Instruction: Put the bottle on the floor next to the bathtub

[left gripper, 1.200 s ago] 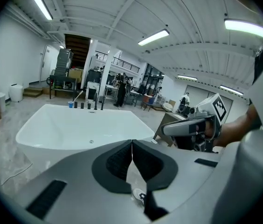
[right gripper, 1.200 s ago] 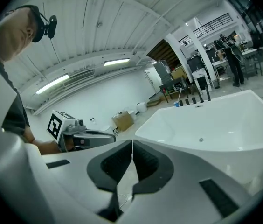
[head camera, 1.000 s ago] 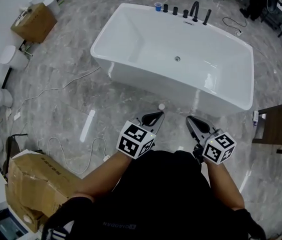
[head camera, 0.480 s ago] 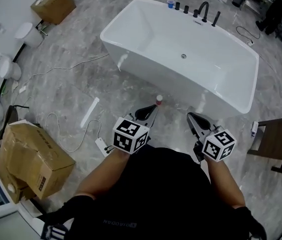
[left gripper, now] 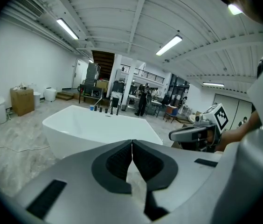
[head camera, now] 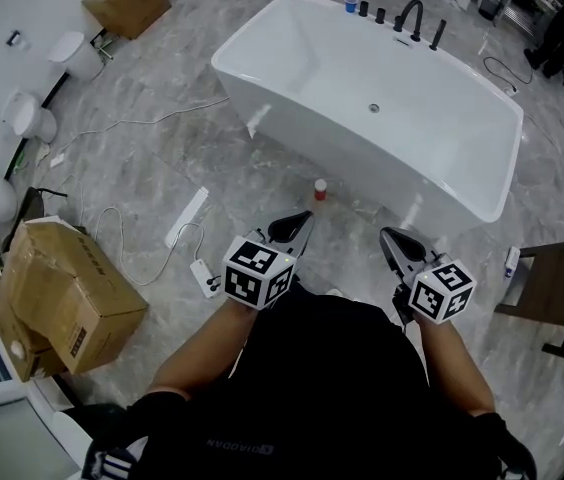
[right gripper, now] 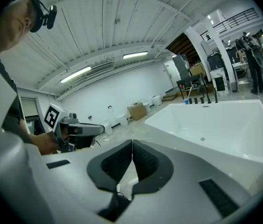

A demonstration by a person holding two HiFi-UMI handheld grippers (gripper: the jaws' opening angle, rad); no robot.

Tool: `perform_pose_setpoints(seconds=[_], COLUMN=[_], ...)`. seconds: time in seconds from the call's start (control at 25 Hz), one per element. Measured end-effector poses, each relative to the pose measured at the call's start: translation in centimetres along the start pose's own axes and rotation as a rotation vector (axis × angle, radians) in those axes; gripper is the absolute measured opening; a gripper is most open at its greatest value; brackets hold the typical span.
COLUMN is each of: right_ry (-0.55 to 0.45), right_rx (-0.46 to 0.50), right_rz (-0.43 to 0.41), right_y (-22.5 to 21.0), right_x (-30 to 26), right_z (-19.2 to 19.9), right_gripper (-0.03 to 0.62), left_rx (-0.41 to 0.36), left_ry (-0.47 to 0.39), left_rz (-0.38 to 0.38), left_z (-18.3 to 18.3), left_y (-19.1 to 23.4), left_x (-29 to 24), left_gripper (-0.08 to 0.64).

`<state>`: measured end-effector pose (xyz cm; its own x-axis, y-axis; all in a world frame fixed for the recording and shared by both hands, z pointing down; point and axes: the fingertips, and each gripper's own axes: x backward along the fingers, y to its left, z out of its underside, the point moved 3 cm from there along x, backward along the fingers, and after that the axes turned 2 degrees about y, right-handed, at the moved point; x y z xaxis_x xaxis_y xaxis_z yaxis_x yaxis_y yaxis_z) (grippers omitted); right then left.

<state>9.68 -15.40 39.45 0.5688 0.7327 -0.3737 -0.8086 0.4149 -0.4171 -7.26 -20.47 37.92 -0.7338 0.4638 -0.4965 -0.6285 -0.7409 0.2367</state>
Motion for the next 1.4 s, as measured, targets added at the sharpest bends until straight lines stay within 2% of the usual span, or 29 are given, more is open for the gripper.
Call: perform_pose_setpoints(seconds=[0.72,1.4], right_ry=[-0.019,-0.02], right_rx=[-0.006,-0.021], right_rz=[0.026,0.025], right_y=[0.7,1.5], right_x=[2.0,1.9], right_z=[1.2,1.8], right_gripper=[0.037,0.037], left_rx=[-0.005,-0.005], left_ry=[0.007,0.013], left_rz=[0.022,0.011], left_z=[0.3,1.1], left_y=[-1.8,-1.7], left_x=[0.4,1.4], left_gripper=[0.017,0.017])
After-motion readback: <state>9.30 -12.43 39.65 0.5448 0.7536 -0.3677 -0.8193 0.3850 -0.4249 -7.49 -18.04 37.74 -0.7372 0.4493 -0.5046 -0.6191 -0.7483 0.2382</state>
